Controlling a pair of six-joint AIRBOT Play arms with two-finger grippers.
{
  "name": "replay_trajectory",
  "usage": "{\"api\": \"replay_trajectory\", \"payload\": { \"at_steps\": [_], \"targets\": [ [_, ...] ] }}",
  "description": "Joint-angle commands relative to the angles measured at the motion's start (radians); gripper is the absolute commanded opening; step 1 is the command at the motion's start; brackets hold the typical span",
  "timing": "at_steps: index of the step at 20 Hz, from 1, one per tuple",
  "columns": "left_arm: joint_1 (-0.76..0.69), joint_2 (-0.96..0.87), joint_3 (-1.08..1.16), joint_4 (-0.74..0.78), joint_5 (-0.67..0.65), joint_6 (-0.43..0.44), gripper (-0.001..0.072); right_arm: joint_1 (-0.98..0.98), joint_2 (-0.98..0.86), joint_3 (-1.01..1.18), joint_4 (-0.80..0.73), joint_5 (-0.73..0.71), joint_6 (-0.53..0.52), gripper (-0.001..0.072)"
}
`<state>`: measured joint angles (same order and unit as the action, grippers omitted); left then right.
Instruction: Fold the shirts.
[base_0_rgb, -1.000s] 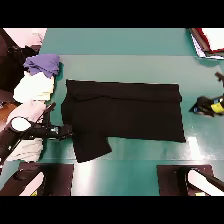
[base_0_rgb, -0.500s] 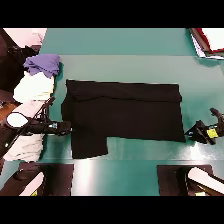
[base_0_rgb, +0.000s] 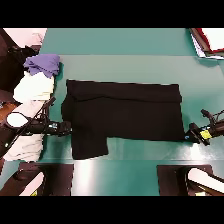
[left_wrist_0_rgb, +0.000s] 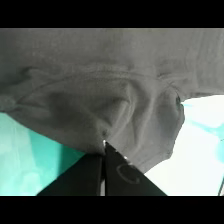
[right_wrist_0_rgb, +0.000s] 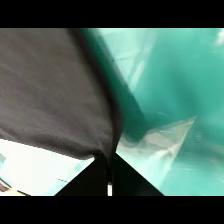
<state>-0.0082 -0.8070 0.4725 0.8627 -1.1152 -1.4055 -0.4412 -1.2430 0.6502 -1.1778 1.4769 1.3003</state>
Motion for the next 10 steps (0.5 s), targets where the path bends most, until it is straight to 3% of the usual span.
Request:
{"api": "replay_trajectory", "payload": {
  "at_steps": [1,7,10],
  "targets": [
    [0.0,0.001,0.001,0.0,-0.032,0.0,0.0024,0.048,0.012,-0.001,-0.066,0.034,-0.001,0.0018],
    [0.0,0.066,0.005,-0.042,-0.219,-0.001,0.0023,0.017,0.279,0.0,-0.214,0.113,0.002,0.0017],
    [0.0,0.074,0.12,-0.066,-0.183,0.0,0.0023,-0.018,0.375,0.027,-0.144,0.087,0.029,0.0016]
  ]
}}
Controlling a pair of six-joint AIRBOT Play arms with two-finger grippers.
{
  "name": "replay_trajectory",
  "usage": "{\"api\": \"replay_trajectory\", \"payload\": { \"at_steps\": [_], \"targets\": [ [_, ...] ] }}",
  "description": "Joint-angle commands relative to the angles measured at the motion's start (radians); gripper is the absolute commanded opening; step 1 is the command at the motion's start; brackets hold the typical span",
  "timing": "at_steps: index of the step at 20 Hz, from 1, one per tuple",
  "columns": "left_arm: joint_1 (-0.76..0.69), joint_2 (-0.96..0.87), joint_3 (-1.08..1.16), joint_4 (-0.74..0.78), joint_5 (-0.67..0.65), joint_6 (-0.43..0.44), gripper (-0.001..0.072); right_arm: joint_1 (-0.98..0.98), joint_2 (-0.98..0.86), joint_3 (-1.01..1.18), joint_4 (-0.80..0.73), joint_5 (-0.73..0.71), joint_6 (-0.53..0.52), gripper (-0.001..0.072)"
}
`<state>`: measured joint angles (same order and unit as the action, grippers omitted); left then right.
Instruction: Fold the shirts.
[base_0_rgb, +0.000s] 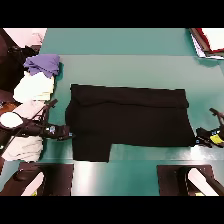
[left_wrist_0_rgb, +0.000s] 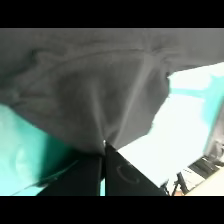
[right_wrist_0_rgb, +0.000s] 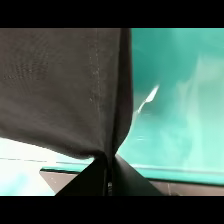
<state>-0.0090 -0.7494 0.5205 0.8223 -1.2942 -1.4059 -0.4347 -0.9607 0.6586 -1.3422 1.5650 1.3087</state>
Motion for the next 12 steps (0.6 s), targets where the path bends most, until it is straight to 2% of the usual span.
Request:
{"api": "replay_trajectory", "payload": {
  "at_steps": [1,4,6,12],
  "targets": [
    [0.0,0.015,0.122,-0.016,0.053,0.001,0.0023,-0.024,0.1,0.041,0.072,-0.017,0.022,0.0016],
    [0.001,-0.082,0.264,0.015,0.153,0.011,0.0024,0.013,0.04,0.149,0.187,-0.076,0.022,0.0015],
    [0.001,-0.193,0.331,0.012,0.192,0.043,0.0024,0.08,-0.038,0.232,0.192,-0.106,0.026,0.0016],
    [0.001,-0.466,0.512,0.009,0.377,0.045,0.0025,0.221,-0.298,0.476,0.191,-0.231,0.086,0.0016]
  ]
}}
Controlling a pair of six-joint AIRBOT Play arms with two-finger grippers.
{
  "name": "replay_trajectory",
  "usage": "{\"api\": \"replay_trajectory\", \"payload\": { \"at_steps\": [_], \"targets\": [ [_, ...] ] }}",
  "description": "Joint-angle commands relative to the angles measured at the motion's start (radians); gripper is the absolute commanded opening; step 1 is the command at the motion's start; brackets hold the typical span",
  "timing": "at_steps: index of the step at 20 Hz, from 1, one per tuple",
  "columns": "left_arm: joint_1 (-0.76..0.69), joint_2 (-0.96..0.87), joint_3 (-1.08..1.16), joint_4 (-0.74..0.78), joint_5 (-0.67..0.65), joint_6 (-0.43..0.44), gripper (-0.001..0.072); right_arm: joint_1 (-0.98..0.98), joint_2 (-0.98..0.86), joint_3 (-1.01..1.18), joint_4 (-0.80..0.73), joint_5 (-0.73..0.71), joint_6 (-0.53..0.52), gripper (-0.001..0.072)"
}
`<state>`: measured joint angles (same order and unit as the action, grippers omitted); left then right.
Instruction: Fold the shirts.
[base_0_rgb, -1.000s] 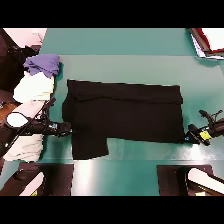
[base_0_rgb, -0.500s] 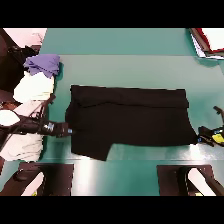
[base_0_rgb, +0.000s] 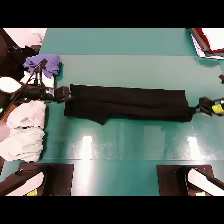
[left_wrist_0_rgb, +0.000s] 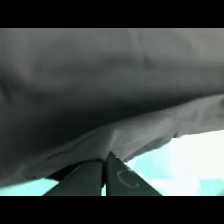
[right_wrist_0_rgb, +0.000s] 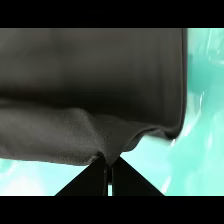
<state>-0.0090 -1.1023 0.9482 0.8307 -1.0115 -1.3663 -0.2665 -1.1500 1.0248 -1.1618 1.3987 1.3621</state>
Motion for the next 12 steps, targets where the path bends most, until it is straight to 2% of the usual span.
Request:
{"api": "replay_trajectory", "payload": {
  "at_steps": [1,6,9,10,11,12],
  "targets": [
    [0.001,-0.147,0.105,0.0,0.109,0.005,0.0025,0.063,-0.152,0.151,0.011,-0.064,0.036,0.0016],
    [0.001,-0.253,0.129,0.0,0.253,0.005,0.0025,0.116,-0.341,0.323,0.011,-0.071,0.042,0.0017],
    [0.001,-0.282,0.132,-0.005,0.329,0.005,0.0025,0.136,-0.428,0.396,0.017,-0.103,0.093,0.0018],
    [0.001,-0.285,0.131,-0.008,0.344,0.005,0.0058,0.135,-0.449,0.412,0.029,-0.12,0.109,0.0018],
    [0.001,-0.286,0.132,-0.01,0.358,0.005,0.0391,0.135,-0.467,0.425,0.061,-0.143,0.122,0.0032],
    [0.001,-0.286,0.132,-0.027,0.366,0.004,0.0616,0.13,-0.48,0.435,0.121,-0.175,0.121,0.0265]
  ]
}}
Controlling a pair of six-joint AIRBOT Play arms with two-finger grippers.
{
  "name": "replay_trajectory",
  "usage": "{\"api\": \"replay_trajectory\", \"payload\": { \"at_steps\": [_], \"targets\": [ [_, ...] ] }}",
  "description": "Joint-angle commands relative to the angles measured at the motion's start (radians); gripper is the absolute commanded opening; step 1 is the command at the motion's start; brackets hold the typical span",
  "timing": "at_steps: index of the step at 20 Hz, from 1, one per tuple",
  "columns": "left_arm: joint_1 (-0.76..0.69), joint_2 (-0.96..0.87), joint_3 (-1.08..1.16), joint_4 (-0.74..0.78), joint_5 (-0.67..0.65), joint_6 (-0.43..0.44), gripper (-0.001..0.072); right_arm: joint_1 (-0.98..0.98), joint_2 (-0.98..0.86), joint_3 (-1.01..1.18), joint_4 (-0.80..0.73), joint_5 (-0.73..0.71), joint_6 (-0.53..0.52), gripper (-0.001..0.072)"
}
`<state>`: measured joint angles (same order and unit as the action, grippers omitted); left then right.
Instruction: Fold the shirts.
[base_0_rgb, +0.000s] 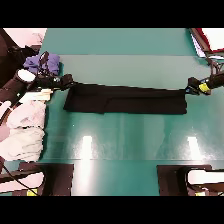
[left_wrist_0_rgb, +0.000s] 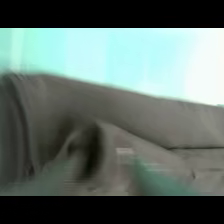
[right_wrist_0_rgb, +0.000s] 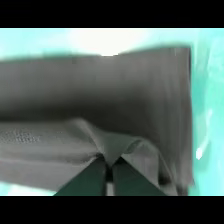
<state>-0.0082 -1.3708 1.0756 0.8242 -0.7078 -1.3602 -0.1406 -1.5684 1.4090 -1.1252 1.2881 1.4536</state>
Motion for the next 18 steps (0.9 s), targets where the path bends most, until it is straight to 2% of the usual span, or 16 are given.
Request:
{"api": "replay_trajectory", "payload": {
  "at_steps": [1,2,3,6,7,8,9,13,18],
  "targets": [
    [0.0,-0.017,0.013,-0.035,0.056,-0.001,0.0608,-0.01,-0.068,0.06,0.145,-0.096,0.027,0.055],
    [0.0,-0.016,0.03,-0.038,0.043,-0.001,0.0611,-0.022,-0.068,0.071,0.2,-0.112,0.007,0.059],
    [0.0,-0.016,0.061,-0.039,0.009,-0.001,0.0611,-0.041,-0.068,0.091,0.243,-0.092,-0.027,0.059],
    [0.0,-0.016,0.15,-0.04,-0.193,0.007,0.0607,-0.113,-0.066,0.114,0.238,0.093,-0.119,0.059],
    [0.0,-0.016,0.159,-0.04,-0.238,0.008,0.0417,-0.141,-0.067,0.099,0.238,0.153,-0.15,0.059],
    [0.0,-0.016,0.159,-0.04,-0.269,0.023,0.0096,-0.169,-0.067,0.076,0.233,0.179,-0.166,0.059],
    [-0.004,-0.017,0.158,-0.039,-0.29,0.063,0.0023,-0.198,-0.067,0.041,0.234,0.179,-0.175,0.059],
    [-0.072,-0.018,0.158,-0.039,-0.298,0.077,0.0025,-0.286,-0.072,-0.092,0.237,0.088,-0.223,0.059],
    [-0.173,-0.048,0.156,-0.039,-0.278,0.059,0.0025,-0.291,-0.161,-0.105,0.243,0.129,-0.277,0.0582]
  ]
}}
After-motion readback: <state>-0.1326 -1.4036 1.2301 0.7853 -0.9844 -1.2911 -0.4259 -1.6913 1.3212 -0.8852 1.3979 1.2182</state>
